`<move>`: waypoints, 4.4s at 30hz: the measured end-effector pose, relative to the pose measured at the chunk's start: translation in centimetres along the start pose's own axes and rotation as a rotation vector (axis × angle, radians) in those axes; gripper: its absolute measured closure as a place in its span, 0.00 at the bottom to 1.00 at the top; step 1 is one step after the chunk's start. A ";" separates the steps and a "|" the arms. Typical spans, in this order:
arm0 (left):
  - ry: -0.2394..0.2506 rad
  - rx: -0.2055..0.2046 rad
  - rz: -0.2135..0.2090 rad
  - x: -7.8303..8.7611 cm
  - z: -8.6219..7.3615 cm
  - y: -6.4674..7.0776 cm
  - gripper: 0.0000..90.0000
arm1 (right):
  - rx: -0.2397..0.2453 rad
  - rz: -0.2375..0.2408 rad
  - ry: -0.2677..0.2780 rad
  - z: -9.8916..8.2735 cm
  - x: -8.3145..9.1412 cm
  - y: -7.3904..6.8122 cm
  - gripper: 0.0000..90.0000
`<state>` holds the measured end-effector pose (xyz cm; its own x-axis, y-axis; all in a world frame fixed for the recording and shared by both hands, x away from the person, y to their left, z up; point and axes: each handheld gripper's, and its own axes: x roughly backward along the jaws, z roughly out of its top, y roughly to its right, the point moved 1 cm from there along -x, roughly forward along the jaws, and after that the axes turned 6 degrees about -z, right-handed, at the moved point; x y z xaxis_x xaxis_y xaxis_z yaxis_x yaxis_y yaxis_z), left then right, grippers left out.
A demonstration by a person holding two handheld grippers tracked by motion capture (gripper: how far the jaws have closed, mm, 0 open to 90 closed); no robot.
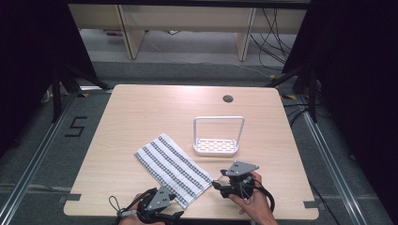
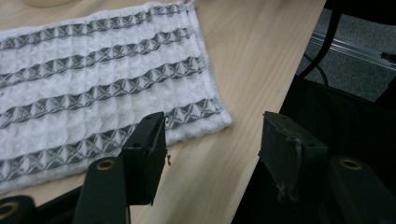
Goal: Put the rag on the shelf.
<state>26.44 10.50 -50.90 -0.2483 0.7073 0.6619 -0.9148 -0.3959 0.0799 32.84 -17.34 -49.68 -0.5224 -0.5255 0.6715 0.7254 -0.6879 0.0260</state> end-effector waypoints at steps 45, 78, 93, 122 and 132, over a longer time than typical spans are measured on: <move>-0.066 -0.022 0.008 -2.6 1.0 -0.7 0.91 | 0.050 0.039 -0.113 0.9 -3.5 -0.4 0.84; 0.132 -0.071 0.023 7.1 6.8 -1.7 0.96 | -0.031 0.125 0.165 7.5 2.0 -1.2 0.97; 0.213 -0.083 0.006 13.1 11.9 -3.5 0.96 | -0.007 0.123 0.257 14.3 7.0 -1.7 0.97; 0.272 -0.175 0.009 13.1 21.0 -4.5 0.96 | -0.019 0.010 0.371 15.7 15.0 1.4 0.97; 0.300 -0.136 0.029 11.9 23.4 -6.4 0.96 | -0.058 -0.049 0.383 16.5 15.5 3.6 0.97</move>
<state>36.79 7.75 -26.09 -0.3389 0.8461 0.4114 -0.9353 -0.3505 -0.0496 34.74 -19.69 -26.95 -0.6936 -0.6324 0.3451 0.6744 -0.7384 0.0024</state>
